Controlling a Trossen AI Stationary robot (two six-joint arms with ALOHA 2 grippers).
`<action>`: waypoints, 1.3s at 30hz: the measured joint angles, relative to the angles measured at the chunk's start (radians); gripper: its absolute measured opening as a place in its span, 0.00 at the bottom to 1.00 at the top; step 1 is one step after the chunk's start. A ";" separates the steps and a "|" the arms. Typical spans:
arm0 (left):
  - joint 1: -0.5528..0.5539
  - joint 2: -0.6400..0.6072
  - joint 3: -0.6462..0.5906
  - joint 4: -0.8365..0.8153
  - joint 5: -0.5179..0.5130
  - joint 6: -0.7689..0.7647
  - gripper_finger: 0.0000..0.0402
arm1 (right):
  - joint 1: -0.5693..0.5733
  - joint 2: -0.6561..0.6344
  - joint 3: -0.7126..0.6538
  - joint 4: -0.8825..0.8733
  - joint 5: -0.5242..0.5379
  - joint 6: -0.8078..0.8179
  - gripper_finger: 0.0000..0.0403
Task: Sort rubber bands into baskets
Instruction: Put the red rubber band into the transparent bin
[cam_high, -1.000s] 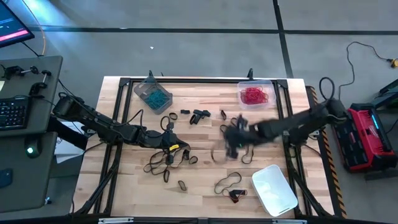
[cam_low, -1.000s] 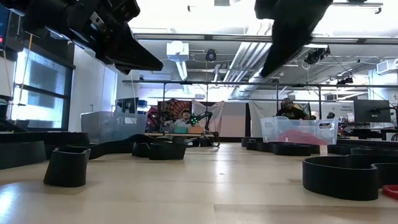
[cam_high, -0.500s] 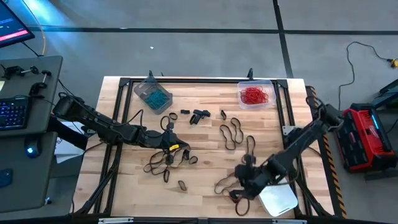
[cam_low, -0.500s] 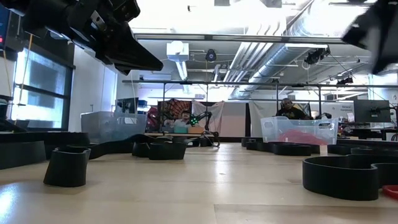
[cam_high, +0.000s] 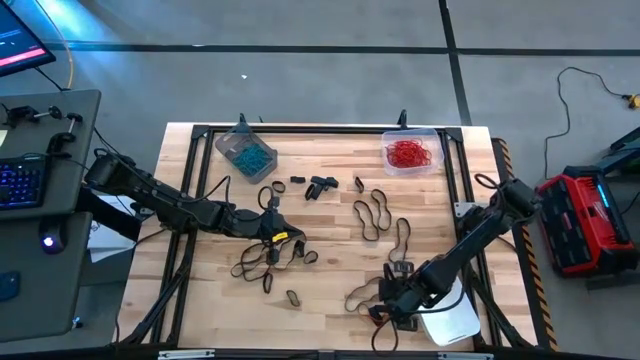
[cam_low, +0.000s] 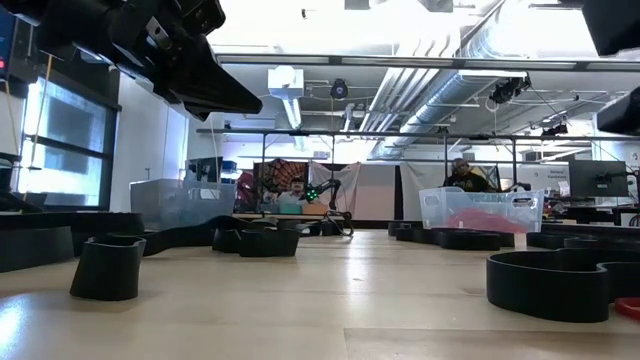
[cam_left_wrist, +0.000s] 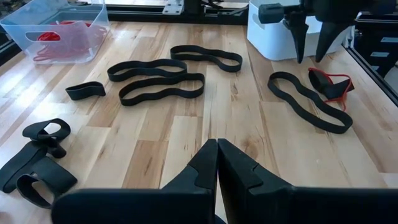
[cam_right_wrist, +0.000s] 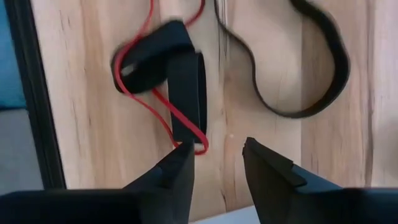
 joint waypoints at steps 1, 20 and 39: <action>0.000 0.000 0.000 0.000 0.000 0.000 0.01 | -0.002 0.005 0.000 0.000 -0.005 -0.004 0.30; 0.000 0.000 0.000 0.000 0.000 0.000 0.01 | -0.006 0.026 -0.001 0.030 -0.061 -0.050 0.25; 0.000 0.000 0.000 0.000 0.000 0.000 0.01 | -0.018 0.072 0.000 0.044 -0.112 -0.133 0.02</action>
